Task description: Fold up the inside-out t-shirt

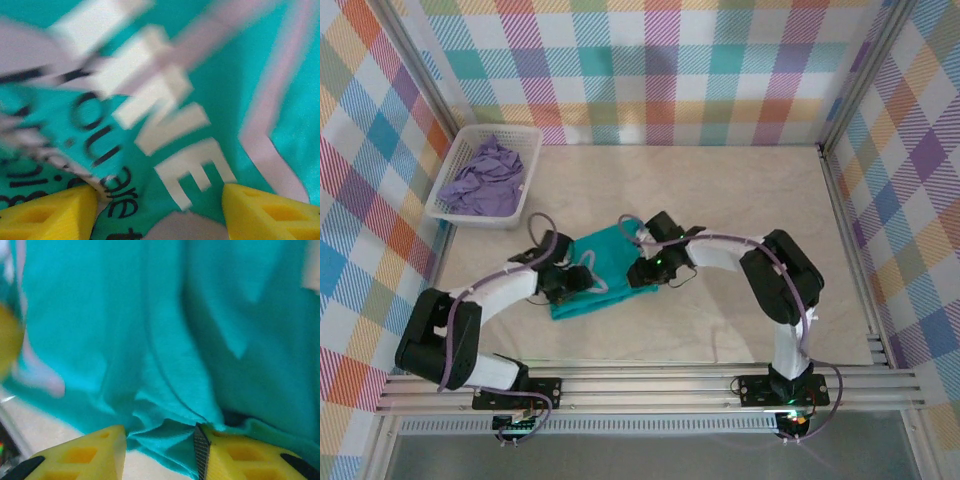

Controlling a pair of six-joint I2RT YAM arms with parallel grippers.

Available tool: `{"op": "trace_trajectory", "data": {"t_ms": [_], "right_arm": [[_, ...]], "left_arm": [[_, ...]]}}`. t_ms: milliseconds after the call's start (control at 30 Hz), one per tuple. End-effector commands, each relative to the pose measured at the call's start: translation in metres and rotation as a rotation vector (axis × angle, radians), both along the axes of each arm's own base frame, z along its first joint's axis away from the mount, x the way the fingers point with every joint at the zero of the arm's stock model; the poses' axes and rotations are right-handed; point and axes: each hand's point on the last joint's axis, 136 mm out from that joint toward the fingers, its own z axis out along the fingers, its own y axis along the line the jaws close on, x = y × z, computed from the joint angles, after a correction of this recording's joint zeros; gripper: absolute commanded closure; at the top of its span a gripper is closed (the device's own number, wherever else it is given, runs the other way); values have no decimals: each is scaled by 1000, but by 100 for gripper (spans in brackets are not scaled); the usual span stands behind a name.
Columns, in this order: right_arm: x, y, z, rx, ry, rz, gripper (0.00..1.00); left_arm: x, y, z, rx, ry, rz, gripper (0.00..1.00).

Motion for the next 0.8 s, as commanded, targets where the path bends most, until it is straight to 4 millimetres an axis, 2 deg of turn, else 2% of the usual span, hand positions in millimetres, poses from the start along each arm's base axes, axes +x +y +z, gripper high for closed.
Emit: {"op": "trace_trajectory", "data": {"t_ms": [0,100,167,233,333,400,533,633,767], "right_arm": [[25,-52,11,-108,-42,-67,59],[50,-88,43,-131,-148,-133,57],[56,-104,61,-151,-219,-160,55],[56,-115,69,-161,-246,-186,52],[57,-126,64,-134,-199,-257,46],[62,-127,55,-103,-149,-309,38],[68,-108,42,-45,-69,-317,31],[66,-103,25,-67,-32,-322,29],[61,-93,9,-63,9,-323,28]], "left_arm": [[-42,-67,3,-119,63,-103,32],[-45,-126,39,-208,-27,-229,31],[-36,-146,69,-253,-106,-280,30],[-17,-143,95,-253,-221,-286,28],[33,-109,109,-243,-305,-195,21],[72,-84,101,-223,-314,-144,19],[129,-56,73,-93,-264,-182,17],[154,-44,50,-54,-188,-232,15],[174,-45,24,-25,-117,-322,14]]}}
